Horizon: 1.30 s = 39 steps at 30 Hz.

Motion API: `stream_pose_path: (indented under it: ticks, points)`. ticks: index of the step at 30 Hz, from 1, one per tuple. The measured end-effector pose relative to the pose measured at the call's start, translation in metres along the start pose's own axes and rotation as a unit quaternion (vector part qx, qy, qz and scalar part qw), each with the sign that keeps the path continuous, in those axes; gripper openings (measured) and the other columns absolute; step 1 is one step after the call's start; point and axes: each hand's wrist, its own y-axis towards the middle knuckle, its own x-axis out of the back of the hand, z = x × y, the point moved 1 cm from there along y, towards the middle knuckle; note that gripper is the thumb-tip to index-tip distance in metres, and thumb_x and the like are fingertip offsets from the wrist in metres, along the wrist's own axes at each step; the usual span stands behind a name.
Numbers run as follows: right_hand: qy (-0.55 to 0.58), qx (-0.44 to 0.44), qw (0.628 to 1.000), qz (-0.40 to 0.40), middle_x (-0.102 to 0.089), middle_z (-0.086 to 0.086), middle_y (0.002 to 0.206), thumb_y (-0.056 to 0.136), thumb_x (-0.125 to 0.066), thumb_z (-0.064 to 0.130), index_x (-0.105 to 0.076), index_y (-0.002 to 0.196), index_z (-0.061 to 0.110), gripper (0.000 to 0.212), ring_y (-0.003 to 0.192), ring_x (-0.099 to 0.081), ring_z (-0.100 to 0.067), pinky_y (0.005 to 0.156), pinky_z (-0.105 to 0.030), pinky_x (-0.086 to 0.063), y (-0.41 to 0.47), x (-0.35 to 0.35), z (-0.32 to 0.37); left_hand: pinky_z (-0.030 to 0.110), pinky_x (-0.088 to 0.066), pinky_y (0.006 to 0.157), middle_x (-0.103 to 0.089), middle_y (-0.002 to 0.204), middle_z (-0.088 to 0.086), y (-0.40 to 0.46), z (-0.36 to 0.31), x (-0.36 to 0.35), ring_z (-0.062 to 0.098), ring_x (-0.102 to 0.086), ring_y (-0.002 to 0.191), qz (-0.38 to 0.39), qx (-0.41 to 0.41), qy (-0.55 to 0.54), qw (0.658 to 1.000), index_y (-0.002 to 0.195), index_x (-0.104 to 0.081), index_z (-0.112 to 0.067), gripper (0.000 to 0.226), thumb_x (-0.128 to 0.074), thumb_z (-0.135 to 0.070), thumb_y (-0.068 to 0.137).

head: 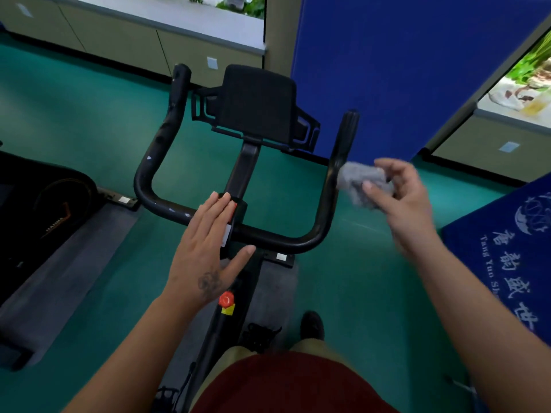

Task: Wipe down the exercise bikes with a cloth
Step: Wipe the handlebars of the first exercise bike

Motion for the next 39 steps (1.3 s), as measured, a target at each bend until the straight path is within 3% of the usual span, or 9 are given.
stream_pose_path:
  ticks: [3, 5, 7, 10, 13, 16, 20, 33, 39]
  points:
    - [-0.178, 0.155, 0.972, 0.006, -0.061, 0.007, 0.129, 0.096, -0.071, 0.012, -0.06, 0.131, 0.023, 0.039, 0.119, -0.06, -0.011, 0.101, -0.026, -0.051, 0.053, 0.005, 0.02, 0.05, -0.028, 0.131, -0.039, 0.17, 0.006, 0.002, -0.005, -0.004, 0.02, -0.023, 0.164, -0.011, 0.035, -0.004, 0.999, 0.16, -0.043, -0.001, 0.079, -0.058, -0.055, 0.103]
    - [-0.266, 0.235, 0.935, 0.01, -0.056, 0.003, 0.133, 0.097, -0.069, 0.012, -0.058, 0.139, 0.019, 0.044, 0.121, -0.051, -0.01, 0.101, -0.012, -0.039, 0.086, 0.003, 0.03, 0.045, -0.026, 0.132, -0.042, 0.168, 0.004, 0.004, -0.007, -0.005, 0.017, -0.025, 0.163, -0.022, 0.055, -0.018, 0.998, 0.158, -0.046, -0.003, 0.077, -0.059, -0.054, 0.102]
    - [-0.324, 0.294, 0.899, 0.02, -0.056, -0.004, 0.133, 0.097, -0.067, 0.01, -0.056, 0.143, 0.016, 0.048, 0.121, -0.046, -0.014, 0.101, -0.008, -0.03, 0.115, 0.002, 0.034, 0.039, -0.024, 0.132, -0.044, 0.166, 0.003, 0.005, -0.009, -0.005, 0.017, -0.028, 0.162, -0.035, 0.065, -0.028, 0.997, 0.157, -0.048, -0.004, 0.074, -0.06, -0.052, 0.102]
    - [-0.39, 0.354, 0.846, 0.085, -0.057, -0.007, 0.135, 0.099, -0.067, 0.01, -0.054, 0.145, 0.015, 0.048, 0.125, -0.047, -0.029, 0.108, -0.015, -0.025, 0.149, 0.001, 0.03, 0.038, -0.026, 0.131, -0.046, 0.165, 0.001, 0.005, -0.011, -0.007, 0.017, -0.03, 0.161, -0.049, 0.075, -0.041, 0.995, 0.155, -0.051, -0.005, 0.071, -0.062, -0.05, 0.101]
    - [-0.408, 0.395, 0.81, 0.146, -0.06, -0.007, 0.137, 0.1, -0.067, 0.012, -0.056, 0.14, 0.012, 0.042, 0.126, -0.051, -0.034, 0.111, -0.027, -0.03, 0.163, -0.001, 0.025, 0.047, -0.03, 0.13, -0.046, 0.165, 0.0, 0.004, -0.013, -0.009, 0.019, -0.031, 0.161, -0.055, 0.079, -0.049, 0.994, 0.155, -0.051, -0.007, 0.071, -0.065, -0.049, 0.099]
    - [-0.412, 0.429, 0.786, 0.168, -0.061, -0.001, 0.141, 0.101, -0.066, 0.015, -0.057, 0.14, 0.014, 0.04, 0.126, -0.051, -0.032, 0.109, -0.042, -0.037, 0.161, -0.001, 0.017, 0.052, -0.031, 0.129, -0.045, 0.166, -0.002, 0.005, -0.015, -0.008, 0.019, -0.031, 0.161, -0.055, 0.09, -0.067, 0.992, 0.156, -0.051, -0.01, 0.072, -0.067, -0.049, 0.098]
    - [-0.432, 0.47, 0.755, 0.152, -0.06, 0.005, 0.146, 0.107, -0.063, 0.021, -0.061, 0.14, 0.015, 0.034, 0.129, -0.053, -0.032, 0.103, -0.045, -0.043, 0.156, -0.001, 0.004, 0.055, -0.032, 0.128, -0.045, 0.166, -0.003, 0.005, -0.015, -0.009, 0.019, -0.031, 0.161, -0.055, 0.091, -0.058, 0.993, 0.156, -0.051, -0.011, 0.074, -0.07, -0.05, 0.096]
    - [-0.416, 0.42, 0.783, 0.196, -0.06, 0.011, 0.147, 0.107, -0.06, 0.025, -0.065, 0.134, 0.02, 0.028, 0.144, -0.046, -0.022, 0.108, -0.043, -0.033, 0.109, -0.007, -0.03, 0.053, -0.031, 0.129, -0.045, 0.166, -0.003, 0.005, -0.016, -0.01, 0.019, -0.03, 0.161, -0.06, 0.09, -0.049, 0.993, 0.156, -0.051, -0.011, 0.074, -0.069, -0.052, 0.096]
    - [-0.371, 0.359, 0.833, 0.2, -0.06, 0.013, 0.144, 0.106, -0.06, 0.019, -0.062, 0.14, 0.022, 0.033, 0.143, -0.043, -0.017, 0.108, -0.037, -0.031, 0.075, -0.012, -0.043, 0.057, -0.032, 0.127, -0.045, 0.166, 0.0, 0.003, -0.015, -0.008, 0.021, -0.031, 0.161, -0.059, 0.08, -0.057, 0.993, 0.156, -0.05, -0.009, 0.075, -0.07, -0.05, 0.096]
